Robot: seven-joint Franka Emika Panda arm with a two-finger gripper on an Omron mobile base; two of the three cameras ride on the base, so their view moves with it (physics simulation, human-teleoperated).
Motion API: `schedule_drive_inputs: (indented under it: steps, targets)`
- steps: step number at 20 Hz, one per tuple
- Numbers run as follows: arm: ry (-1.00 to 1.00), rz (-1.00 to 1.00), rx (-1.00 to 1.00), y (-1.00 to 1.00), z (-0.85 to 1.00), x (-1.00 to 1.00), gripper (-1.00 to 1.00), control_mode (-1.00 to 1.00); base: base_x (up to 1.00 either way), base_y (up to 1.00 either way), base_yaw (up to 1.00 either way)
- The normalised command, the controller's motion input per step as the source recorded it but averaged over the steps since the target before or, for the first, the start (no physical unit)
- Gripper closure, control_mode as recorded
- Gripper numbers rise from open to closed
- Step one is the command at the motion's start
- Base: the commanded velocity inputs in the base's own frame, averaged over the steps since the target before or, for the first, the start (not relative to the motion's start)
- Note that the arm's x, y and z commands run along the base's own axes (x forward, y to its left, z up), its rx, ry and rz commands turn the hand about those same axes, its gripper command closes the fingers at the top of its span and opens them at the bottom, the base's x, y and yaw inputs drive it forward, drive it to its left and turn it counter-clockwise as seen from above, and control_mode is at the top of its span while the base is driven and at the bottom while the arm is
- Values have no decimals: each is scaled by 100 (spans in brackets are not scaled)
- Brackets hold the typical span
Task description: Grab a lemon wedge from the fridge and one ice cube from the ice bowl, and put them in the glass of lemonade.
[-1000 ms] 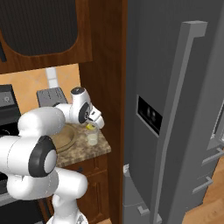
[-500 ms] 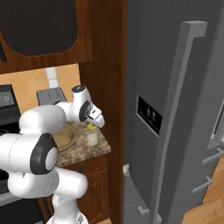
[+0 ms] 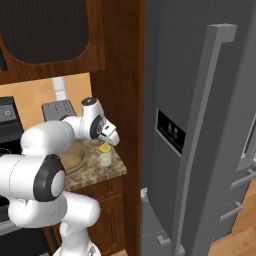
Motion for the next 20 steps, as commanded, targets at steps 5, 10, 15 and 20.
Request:
schedule_drive_inputs:
  steps: [5, 10, 15, 20]
  targets:
    - [-11, 0, 2, 0, 2, -66, -100, -100, 0, 0, 0]
    - [-8, 4, 6, 1, 33, -71, -100, -100, 0, 0, 0]
    - [-5, 9, 10, 12, 81, -63, -100, -100, 0, 0, 0]
    - [-8, 4, 4, 32, 69, -34, -100, -100, 0, 0, 0]
